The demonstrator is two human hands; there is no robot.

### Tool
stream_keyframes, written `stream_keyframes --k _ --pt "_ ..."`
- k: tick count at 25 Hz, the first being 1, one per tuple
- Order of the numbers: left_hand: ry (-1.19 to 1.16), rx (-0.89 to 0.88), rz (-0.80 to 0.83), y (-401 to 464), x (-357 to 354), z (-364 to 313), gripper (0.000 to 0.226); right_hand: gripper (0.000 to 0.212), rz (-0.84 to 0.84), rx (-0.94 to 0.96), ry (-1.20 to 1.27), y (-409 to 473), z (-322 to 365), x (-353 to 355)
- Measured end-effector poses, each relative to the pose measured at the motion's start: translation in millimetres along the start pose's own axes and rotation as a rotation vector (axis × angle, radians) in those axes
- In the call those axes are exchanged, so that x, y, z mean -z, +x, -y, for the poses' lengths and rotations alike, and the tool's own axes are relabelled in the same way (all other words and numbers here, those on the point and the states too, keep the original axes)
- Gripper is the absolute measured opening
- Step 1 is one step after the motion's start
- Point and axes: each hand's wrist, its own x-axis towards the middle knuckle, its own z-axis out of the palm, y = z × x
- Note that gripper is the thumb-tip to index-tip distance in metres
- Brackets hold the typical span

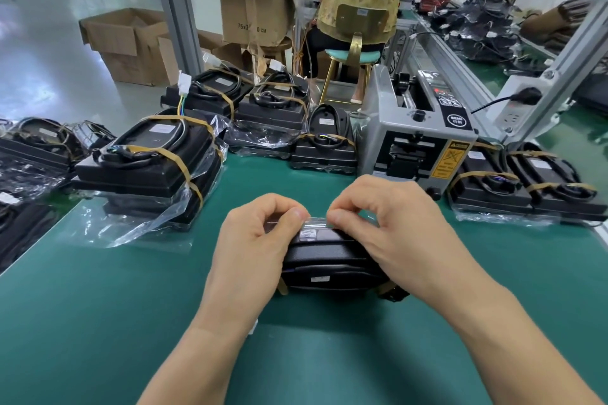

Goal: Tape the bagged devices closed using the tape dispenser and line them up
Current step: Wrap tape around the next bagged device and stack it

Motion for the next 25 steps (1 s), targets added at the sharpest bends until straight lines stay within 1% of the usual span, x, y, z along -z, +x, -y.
stream_keyframes --k 3,4,5,7,9,11,13,15,16,17,19,21,22,25 --pt "-0.015 -0.056 0.02 -2 3 8 0.015 0.02 0.065 -0.138 -0.089 7 7 -4" --pt "-0.03 -0.088 0.055 -4 6 10 0.01 0.02 0.115 -0.197 -0.069 12 8 -4" --pt "-0.031 -0.118 0.114 -6 11 13 0.012 0.021 0.171 -0.245 -0.037 17 8 -3" --pt "0.048 -0.207 0.267 -10 22 16 0.038 0.022 0.269 -0.304 0.018 26 6 -1" --pt "0.16 -0.296 0.358 -10 28 19 0.057 0.022 0.321 -0.338 0.1 33 4 1" --pt "0.232 -0.344 0.354 -9 29 21 0.061 0.022 0.338 -0.355 0.213 36 0 4" --pt "0.226 -0.358 0.332 -7 28 21 0.06 0.022 0.344 -0.345 0.283 35 -3 7" --pt "0.218 -0.372 0.307 -6 27 23 0.061 0.023 0.34 -0.303 0.301 31 -5 9" --pt "0.224 -0.382 0.28 -8 26 24 0.062 0.026 0.317 -0.282 0.297 29 -7 8" --pt "0.236 -0.404 0.237 -10 24 27 0.063 0.029 0.259 -0.271 0.284 27 -11 8" --pt "0.264 -0.462 0.118 -15 17 33 0.061 0.026 0.045 -0.31 0.27 24 -25 6" --pt "0.284 -0.5 -0.006 -20 8 38 0.057 0.021 -0.191 -0.429 0.292 24 -45 2" --pt "0.284 -0.509 -0.047 -21 4 38 0.057 0.021 -0.279 -0.506 0.304 26 -57 -1" --pt "0.279 -0.526 -0.086 -23 -2 37 0.056 0.028 -0.438 -0.703 0.331 36 -83 -9"
